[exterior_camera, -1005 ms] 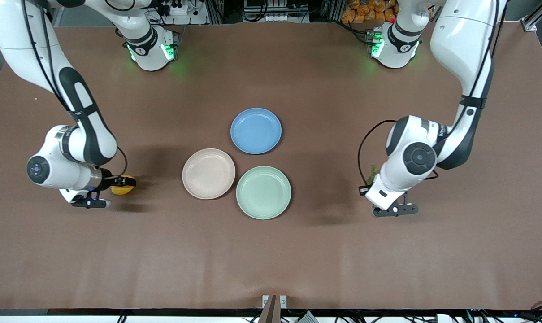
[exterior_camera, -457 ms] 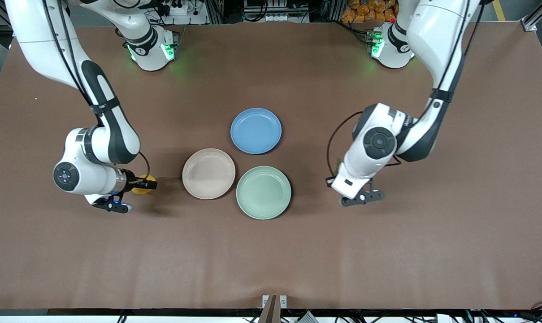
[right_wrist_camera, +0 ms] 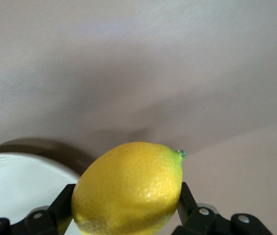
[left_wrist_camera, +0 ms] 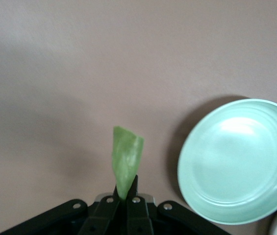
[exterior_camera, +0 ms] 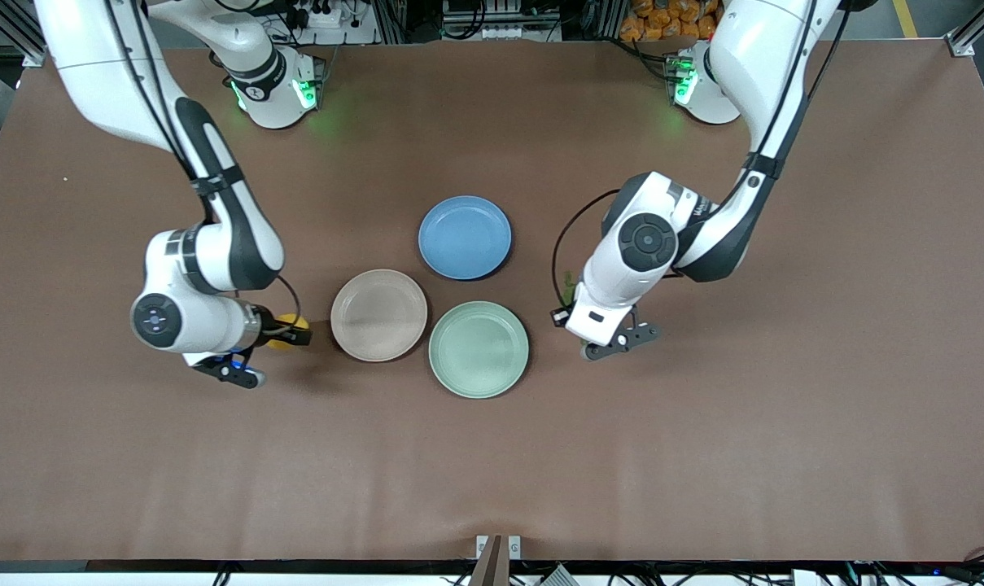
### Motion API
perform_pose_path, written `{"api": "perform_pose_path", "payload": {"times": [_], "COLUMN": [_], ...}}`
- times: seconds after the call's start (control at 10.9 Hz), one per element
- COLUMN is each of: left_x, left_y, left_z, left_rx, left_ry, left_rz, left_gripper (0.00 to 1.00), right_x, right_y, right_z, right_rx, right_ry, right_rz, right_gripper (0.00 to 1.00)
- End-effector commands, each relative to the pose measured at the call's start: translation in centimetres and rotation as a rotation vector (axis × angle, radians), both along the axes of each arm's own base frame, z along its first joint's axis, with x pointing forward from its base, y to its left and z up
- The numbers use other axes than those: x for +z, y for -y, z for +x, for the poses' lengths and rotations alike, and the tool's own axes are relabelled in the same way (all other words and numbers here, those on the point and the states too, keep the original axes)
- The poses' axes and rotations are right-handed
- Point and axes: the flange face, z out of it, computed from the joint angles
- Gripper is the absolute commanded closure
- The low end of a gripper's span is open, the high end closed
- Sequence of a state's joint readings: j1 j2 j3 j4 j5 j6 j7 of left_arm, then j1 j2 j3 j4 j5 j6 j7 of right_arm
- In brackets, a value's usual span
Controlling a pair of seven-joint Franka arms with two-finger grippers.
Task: Place lemon and lettuce in plates
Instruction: 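Carry the lemon toward the beige plate while the left gripper carries lettuce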
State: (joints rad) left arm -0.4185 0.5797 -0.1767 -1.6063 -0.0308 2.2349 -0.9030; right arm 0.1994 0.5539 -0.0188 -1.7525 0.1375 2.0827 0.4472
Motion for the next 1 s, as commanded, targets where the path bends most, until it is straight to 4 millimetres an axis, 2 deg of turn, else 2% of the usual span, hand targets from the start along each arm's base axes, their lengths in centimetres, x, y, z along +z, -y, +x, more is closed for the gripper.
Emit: {"api": "perform_pose_path", "payload": {"times": [0.0,0.18,0.37,0.55,0.82,0.91], "left_x": [-0.7,-1.6,-2.1,-2.8,-3.2,-3.5], "left_y": [2.3,4.6,6.0,7.2,7.5,7.5], "left_z": [0.4,-0.4,-0.5,-0.3,1.8,2.2], "left_rx": [0.119,0.161,0.186,0.217,0.288,0.303], "left_ry": [-0.052,-0.083,-0.095,-0.075,-0.015,0.012], "left_rz": [-0.041,-0.068,-0.089,-0.120,-0.191,-0.217], "left_gripper": [1.00,1.00,1.00,1.00,1.00,1.00], "right_x": [1.7,2.6,2.7,2.4,1.6,0.9], "right_y": [-4.8,-9.1,-11.8,-12.1,-12.7,-13.8], "right_z": [-0.5,-0.9,-1.5,-1.5,-1.2,-1.6], "right_rx": [-0.098,-0.169,-0.209,-0.273,-0.372,-0.356], "right_ry": [0.001,0.004,0.009,0.000,-0.003,-0.005], "right_rz": [-0.026,-0.052,-0.066,-0.052,-0.010,-0.016], "right_gripper": [0.72,0.72,0.72,0.71,0.70,0.69]}}
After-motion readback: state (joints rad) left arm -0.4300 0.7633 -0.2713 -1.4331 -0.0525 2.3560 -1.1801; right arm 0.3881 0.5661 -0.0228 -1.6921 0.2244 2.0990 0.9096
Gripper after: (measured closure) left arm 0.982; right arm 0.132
